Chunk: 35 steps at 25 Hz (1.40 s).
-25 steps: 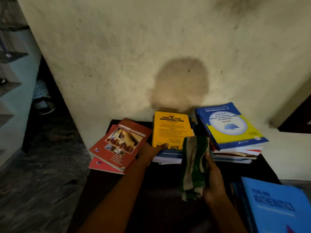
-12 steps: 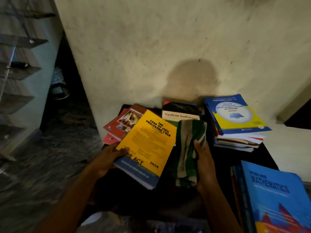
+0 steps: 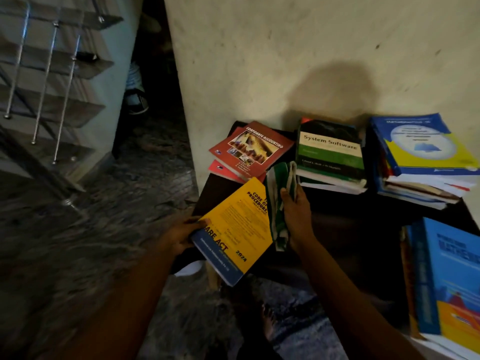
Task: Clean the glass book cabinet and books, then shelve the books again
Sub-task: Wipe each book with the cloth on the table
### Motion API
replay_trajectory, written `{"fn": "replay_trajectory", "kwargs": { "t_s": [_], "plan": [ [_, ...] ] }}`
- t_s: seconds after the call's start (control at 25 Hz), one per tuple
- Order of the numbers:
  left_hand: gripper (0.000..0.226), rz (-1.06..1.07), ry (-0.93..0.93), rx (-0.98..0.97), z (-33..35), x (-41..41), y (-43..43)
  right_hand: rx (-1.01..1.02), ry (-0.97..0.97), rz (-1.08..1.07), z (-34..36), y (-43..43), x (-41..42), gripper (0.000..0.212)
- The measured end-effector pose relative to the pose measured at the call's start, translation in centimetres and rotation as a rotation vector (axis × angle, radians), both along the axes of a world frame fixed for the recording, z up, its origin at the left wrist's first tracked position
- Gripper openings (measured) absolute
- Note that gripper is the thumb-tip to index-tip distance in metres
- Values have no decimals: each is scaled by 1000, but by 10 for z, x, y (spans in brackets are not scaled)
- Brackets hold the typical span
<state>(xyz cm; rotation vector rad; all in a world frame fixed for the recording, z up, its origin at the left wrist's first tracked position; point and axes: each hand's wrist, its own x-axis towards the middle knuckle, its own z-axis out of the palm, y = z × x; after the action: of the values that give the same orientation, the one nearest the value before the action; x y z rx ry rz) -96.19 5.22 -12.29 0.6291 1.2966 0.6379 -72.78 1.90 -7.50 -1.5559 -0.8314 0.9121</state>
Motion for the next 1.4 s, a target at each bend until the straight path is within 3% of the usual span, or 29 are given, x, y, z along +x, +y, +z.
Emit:
{"fn": "replay_trajectory", "kwargs": {
  "t_s": [0.12,0.28,0.36,0.56,0.76,0.92,1.08,1.16,1.28,1.4],
  "plan": [
    [17,300,-118,-85,-9,-4,-17,42,-390,14,-10,22,-12,37],
    [14,291,-24,32,-19,-7,-32,-25,-1016,355,-57,43,-27,46],
    [17,290,-88,31,-23,-15,-30,-91,-1205,358,-83,42,-31,55],
    [20,314,-214,18,-30,-23,-30,-144,-1250,372,-88,17,-68,60],
    [26,388,-360,-98,-18,-26,-35,18,-1250,483,-101,-38,-119,56],
    [29,460,-327,-134,-13,-27,-32,169,-1363,545,-92,-61,-100,60],
    [21,359,-208,-41,-14,-13,-35,-148,-1259,135,-62,-28,5,63],
    [19,311,-160,17,-16,-11,-35,-342,-1214,168,-68,-28,30,70],
    [15,297,-148,33,-24,-14,-33,-272,-1199,193,-88,-47,7,63],
    [14,305,-145,18,-32,-15,-30,-169,-1225,169,-95,-74,-29,70]
  ]
}}
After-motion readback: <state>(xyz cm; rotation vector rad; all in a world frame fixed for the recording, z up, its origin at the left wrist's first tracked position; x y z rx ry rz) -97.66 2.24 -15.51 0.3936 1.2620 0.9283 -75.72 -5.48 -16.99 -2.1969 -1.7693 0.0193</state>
